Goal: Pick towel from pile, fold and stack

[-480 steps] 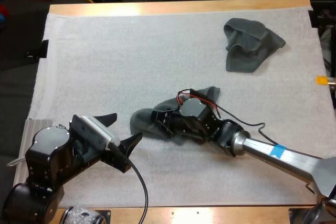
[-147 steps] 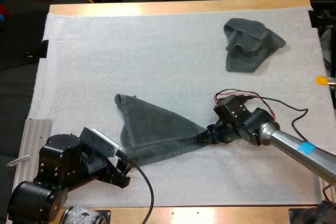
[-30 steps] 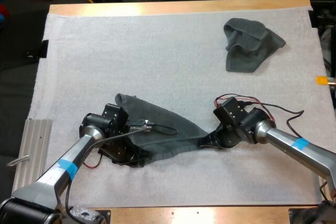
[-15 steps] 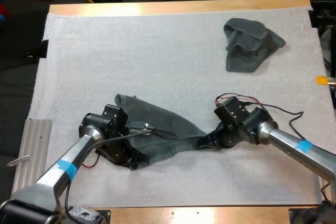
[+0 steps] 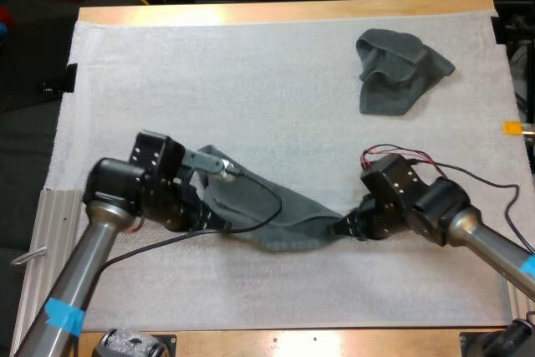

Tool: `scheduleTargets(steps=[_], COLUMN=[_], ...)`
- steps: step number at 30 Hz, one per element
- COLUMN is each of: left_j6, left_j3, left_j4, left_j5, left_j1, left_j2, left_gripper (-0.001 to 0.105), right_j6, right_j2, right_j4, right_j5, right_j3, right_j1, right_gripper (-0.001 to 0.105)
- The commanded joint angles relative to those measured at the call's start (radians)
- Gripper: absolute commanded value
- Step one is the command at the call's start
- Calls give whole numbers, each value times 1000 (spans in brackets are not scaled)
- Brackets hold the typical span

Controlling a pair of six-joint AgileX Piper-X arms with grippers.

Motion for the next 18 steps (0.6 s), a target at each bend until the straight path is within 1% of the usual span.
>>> scheduleTargets(steps=[1, 3, 4, 6, 7, 10, 13, 15, 18], left_j6=[11, 11, 11, 11, 5, 3, 3, 3, 3], left_j3=[-38, -102, -115, -160, -179, -208, -218, -218, -218], left_j4=[31, 61, 68, 76, 80, 99, 112, 119, 122], left_j5=[2, 7, 16, 55, 70, 71, 71, 71, 71], left_j1=[-2, -2, -2, -2, -2, -2, -2, -2, -2], left_j2=[-13, -17, -17, -17, -17, -20, -39, -61, -95], left_gripper=[0, 0, 0, 0, 0, 0, 0, 0, 0], right_j6=[6, 10, 11, 25, 41, 63, 134, 201, 308], right_j2=[-23, -50, -59, -90, -109, -149, -198, -220, -231], right_j4=[50, 97, 105, 98, 92, 61, -43, -147, -270], right_j5=[-39, -134, -163, -300, -338, -379, -436, -468, -469], right_j3=[-9, -9, -9, -10, -18, -49, -98, -132, -161], right_j1=[-3, 1, 0, 0, 0, 0, 0, 0, -1], right_gripper=[1, 1, 1, 1, 1, 1, 1, 1, 1])
